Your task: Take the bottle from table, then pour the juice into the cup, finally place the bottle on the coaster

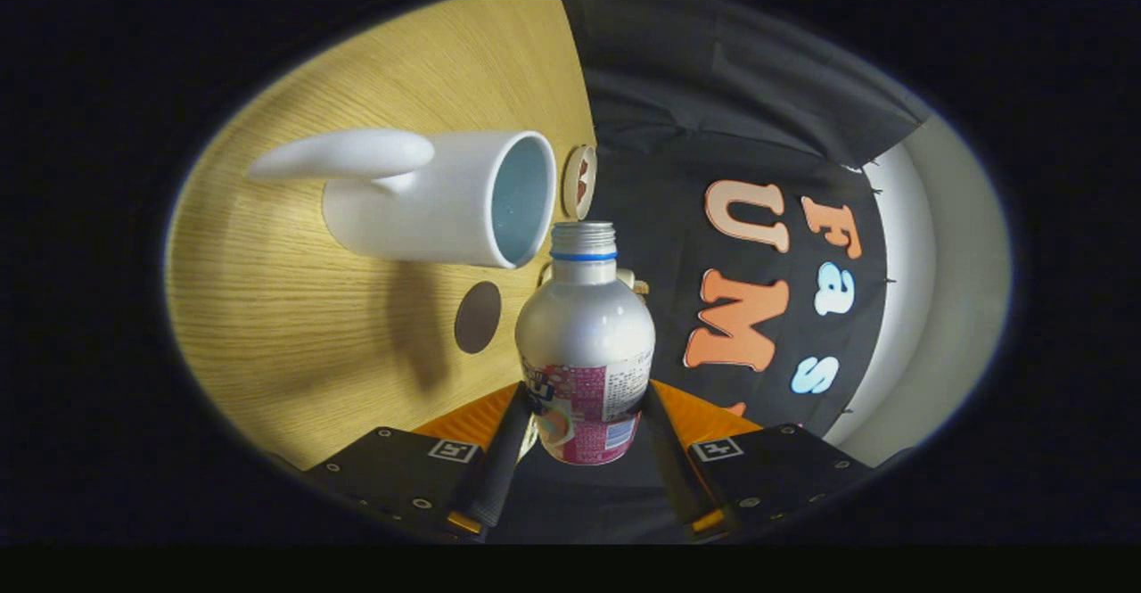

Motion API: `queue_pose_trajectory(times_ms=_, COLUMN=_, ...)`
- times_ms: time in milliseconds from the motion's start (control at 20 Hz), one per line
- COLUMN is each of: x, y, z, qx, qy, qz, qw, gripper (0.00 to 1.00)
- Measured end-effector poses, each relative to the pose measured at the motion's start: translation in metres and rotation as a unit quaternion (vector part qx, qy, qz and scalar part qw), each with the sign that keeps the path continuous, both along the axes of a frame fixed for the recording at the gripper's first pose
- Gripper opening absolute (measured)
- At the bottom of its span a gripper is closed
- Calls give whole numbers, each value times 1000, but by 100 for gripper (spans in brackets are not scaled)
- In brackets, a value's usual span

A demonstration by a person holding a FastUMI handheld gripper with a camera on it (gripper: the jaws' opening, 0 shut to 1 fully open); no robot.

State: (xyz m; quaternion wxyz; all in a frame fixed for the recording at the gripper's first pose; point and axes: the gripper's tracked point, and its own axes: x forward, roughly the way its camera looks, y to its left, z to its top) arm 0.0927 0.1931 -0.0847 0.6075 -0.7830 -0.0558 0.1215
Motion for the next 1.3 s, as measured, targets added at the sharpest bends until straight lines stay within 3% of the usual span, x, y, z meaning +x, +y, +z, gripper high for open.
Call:
queue_pose_trajectory(times_ms=600, x=-1, y=7, z=19, qx=-58, qy=-19, qz=6, qw=998, gripper=71)
queue_pose_trajectory(times_ms=1300, x=1, y=5, z=34, qx=-84, qy=-32, qz=6, qw=996, gripper=71)
